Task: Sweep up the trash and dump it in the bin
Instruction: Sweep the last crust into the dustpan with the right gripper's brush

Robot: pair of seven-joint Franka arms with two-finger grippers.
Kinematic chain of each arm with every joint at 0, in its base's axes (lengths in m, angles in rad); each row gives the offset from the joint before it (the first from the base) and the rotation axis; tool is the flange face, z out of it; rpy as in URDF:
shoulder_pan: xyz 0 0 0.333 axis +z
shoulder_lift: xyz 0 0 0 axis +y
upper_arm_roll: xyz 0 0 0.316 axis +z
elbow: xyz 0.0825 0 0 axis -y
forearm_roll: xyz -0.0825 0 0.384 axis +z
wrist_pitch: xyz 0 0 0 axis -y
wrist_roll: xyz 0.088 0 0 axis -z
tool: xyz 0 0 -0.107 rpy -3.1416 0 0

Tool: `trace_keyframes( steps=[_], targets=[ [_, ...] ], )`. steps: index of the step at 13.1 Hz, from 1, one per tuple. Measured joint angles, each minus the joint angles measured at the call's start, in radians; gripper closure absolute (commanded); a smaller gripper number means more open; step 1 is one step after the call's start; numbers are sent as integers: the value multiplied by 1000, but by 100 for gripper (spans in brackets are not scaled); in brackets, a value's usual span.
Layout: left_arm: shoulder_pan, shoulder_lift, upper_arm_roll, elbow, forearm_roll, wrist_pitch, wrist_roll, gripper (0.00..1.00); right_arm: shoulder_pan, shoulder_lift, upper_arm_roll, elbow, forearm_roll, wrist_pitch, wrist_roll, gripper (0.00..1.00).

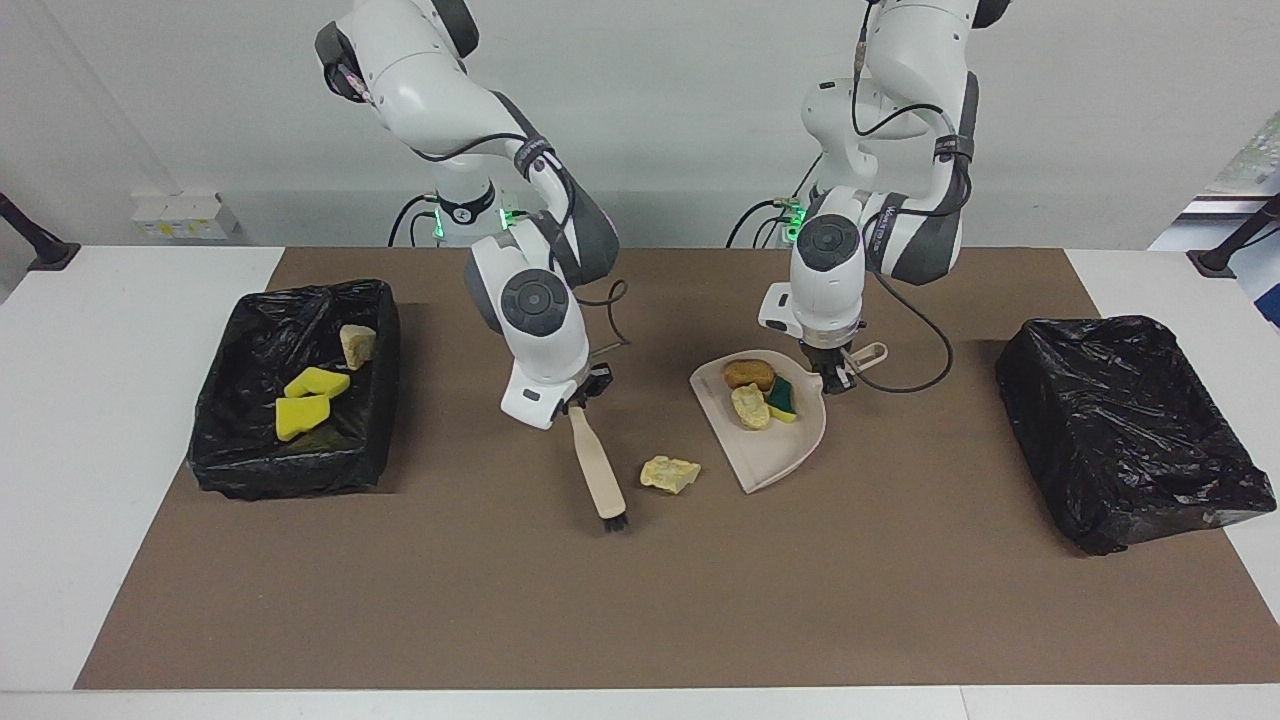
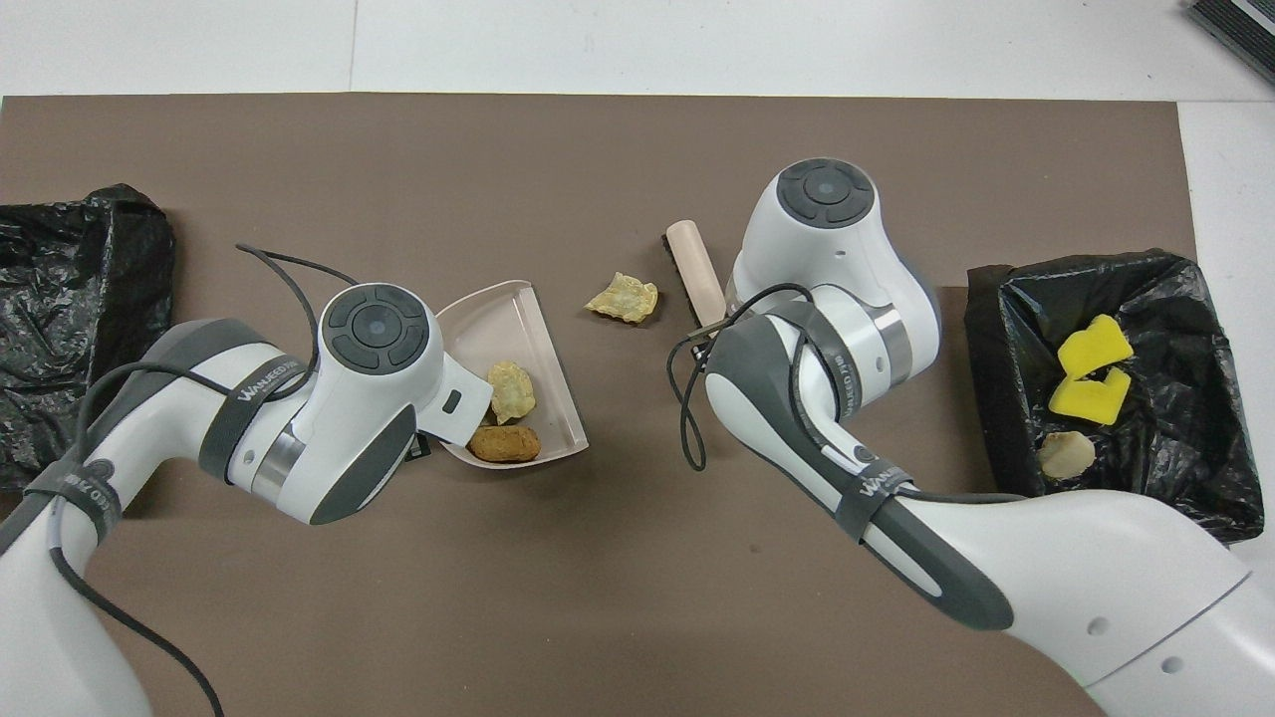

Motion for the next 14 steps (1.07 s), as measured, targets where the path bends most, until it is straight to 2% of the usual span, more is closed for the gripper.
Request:
trace_keyframes(
  steps=[4, 6, 9, 14],
  targets=[
    [0, -2, 0, -4, 0, 0, 0, 100, 140, 28, 6, -7, 44, 57, 81, 100],
    [0, -3, 0, -4, 0, 0, 0, 100, 168, 28, 45, -25, 103, 85, 86, 100],
    [1, -3, 2, -5, 0, 2, 8, 100, 170, 27, 111, -41, 161, 98, 113, 100],
    [3, -4, 20, -5, 0, 24, 133, 100, 112, 24, 115, -47, 185, 61, 113, 100]
  ],
)
